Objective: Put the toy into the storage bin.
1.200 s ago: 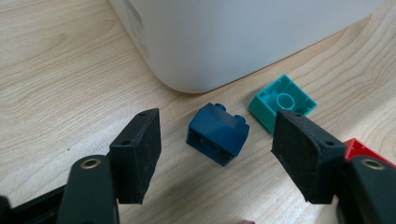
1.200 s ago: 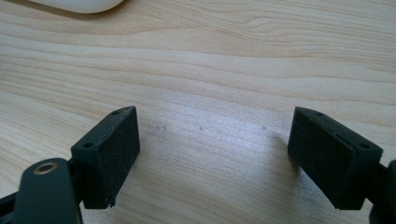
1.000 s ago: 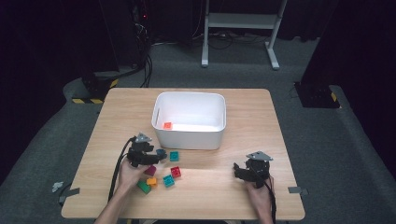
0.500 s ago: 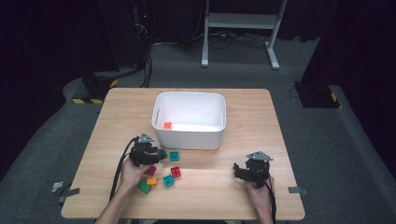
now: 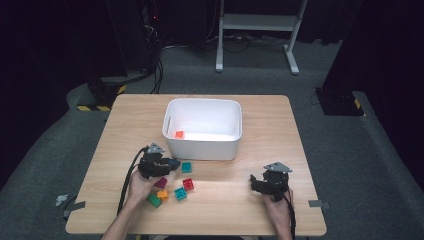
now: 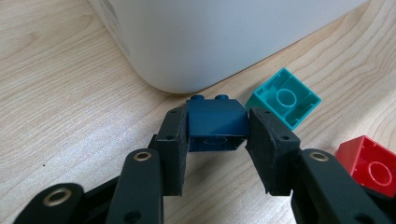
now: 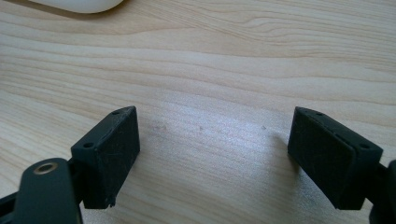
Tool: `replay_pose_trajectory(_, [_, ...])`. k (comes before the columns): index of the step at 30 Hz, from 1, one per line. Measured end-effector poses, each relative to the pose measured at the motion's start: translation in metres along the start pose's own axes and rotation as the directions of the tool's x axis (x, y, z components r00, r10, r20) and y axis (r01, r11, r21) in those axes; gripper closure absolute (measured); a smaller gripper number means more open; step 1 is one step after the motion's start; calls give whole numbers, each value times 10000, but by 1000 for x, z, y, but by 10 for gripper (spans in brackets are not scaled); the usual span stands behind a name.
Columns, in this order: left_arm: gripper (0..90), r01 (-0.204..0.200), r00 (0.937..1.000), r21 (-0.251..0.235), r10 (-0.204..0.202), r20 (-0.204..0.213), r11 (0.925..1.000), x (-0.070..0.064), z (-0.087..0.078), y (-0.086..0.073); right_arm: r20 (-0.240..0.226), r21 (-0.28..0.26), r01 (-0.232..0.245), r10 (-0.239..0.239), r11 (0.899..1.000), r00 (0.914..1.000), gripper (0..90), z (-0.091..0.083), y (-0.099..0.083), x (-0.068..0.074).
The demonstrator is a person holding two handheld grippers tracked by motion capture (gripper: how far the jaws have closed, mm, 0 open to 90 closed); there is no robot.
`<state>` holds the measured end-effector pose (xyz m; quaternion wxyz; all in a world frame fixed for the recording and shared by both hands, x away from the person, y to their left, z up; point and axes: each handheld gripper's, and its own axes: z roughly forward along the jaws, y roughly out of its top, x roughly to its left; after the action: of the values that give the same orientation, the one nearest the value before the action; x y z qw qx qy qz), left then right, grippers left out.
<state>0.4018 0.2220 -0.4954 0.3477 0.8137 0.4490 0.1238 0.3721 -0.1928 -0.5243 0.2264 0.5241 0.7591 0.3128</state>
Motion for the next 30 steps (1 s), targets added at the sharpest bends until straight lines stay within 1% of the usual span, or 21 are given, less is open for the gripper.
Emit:
replay_pose_trajectory(6, [585,-9,10000,-64,9,47,10000,0,-5,0,0,2,-1,1,10000,10000,166,0,0,0])
replay_pose_trajectory(14, [586,165,9998,-300,-160,156,9994,3,-14,0,-1,2,-3,3,10000,10000,166,0,0,0])
replay_pose_trajectory(19, [586,225,9997,-418,-220,122,9989,4,-21,0,0,2,-3,3,10000,10000,166,0,0,0])
replay_pose_trajectory(23, [586,392,9992,-496,-385,139,9980,6,-26,-1,-1,2,-2,2,10000,10000,166,0,0,0])
replay_pose_trajectory(26, [586,431,9990,-527,-427,86,9977,9,-30,-1,0,0,0,0,10000,10000,166,0,0,0])
replay_pose_trajectory(30, [586,648,9979,-720,-644,82,9953,12,-36,-1,-1,1,-7,7,10000,10000,166,0,0,0])
